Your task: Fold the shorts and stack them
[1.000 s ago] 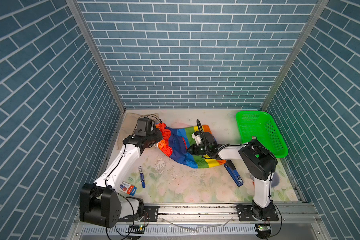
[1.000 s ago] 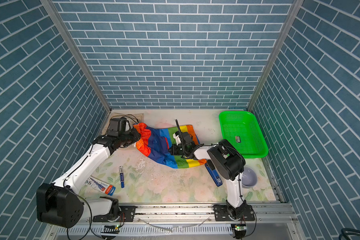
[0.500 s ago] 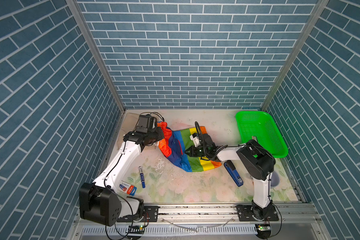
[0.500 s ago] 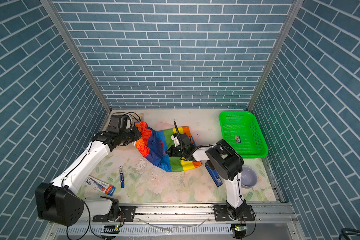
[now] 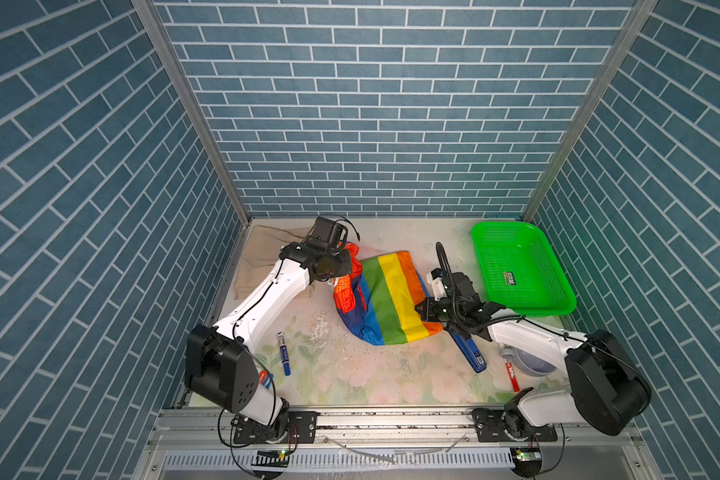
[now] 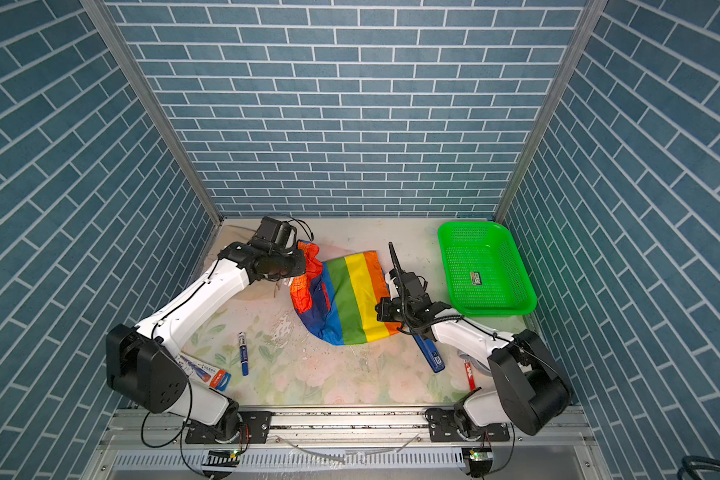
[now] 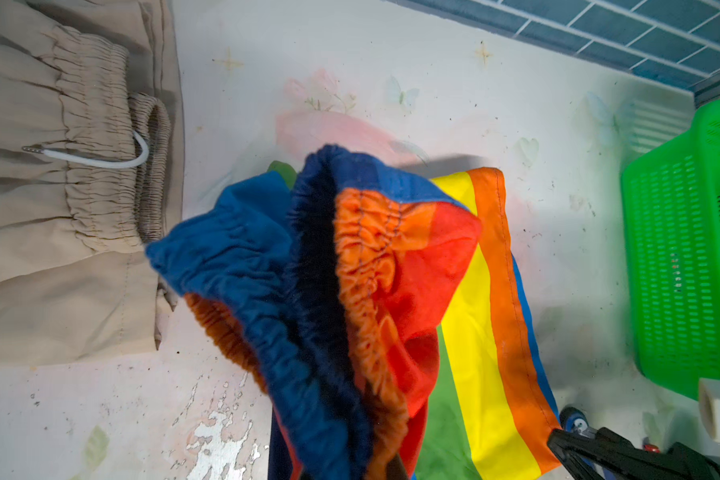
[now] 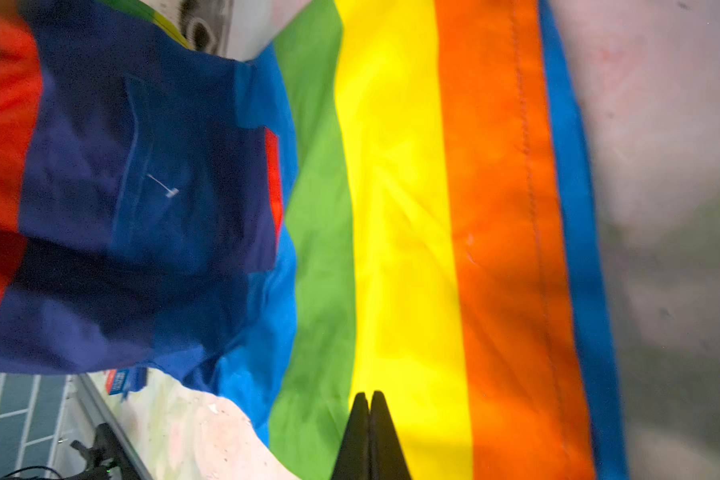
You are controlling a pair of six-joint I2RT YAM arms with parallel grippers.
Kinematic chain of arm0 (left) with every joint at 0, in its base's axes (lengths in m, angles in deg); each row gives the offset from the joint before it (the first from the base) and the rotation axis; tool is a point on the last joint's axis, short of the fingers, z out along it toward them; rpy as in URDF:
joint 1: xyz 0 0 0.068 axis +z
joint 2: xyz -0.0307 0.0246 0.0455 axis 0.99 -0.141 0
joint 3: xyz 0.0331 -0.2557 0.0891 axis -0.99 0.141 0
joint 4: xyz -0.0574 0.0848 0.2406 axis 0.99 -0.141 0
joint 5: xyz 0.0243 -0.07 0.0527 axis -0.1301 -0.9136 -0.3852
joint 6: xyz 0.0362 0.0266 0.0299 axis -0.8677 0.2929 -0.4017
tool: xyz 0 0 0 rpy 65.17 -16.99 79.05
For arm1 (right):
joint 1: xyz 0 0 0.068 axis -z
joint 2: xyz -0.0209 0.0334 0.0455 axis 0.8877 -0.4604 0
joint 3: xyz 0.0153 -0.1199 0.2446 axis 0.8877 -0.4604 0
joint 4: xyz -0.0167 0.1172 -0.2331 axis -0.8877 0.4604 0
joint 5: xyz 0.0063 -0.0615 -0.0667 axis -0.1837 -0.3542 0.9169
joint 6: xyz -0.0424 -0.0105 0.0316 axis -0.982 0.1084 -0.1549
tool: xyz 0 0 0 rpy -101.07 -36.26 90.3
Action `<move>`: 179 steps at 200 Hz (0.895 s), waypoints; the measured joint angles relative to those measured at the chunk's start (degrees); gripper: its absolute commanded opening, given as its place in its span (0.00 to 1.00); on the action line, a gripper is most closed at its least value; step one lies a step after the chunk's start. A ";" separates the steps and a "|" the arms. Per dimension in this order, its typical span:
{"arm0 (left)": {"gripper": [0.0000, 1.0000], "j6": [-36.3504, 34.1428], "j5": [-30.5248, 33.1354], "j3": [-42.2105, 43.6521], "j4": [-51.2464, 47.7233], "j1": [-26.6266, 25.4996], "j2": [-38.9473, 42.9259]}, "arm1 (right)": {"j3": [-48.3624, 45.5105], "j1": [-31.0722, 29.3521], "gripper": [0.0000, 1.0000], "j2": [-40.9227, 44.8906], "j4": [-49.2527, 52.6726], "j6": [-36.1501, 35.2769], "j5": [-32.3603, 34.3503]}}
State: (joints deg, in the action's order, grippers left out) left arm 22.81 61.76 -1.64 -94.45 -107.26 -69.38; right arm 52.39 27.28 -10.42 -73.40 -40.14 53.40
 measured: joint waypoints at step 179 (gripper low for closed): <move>0.09 6.73 3.34 -18.56 -1.31 -13.88 -25.79 | -8.31 0.35 0.00 -1.51 0.94 -0.85 5.66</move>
State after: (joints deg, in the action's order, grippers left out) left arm 29.54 65.10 -20.19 -95.76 -121.14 -95.18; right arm 44.08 27.62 -11.93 -72.46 -40.99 59.06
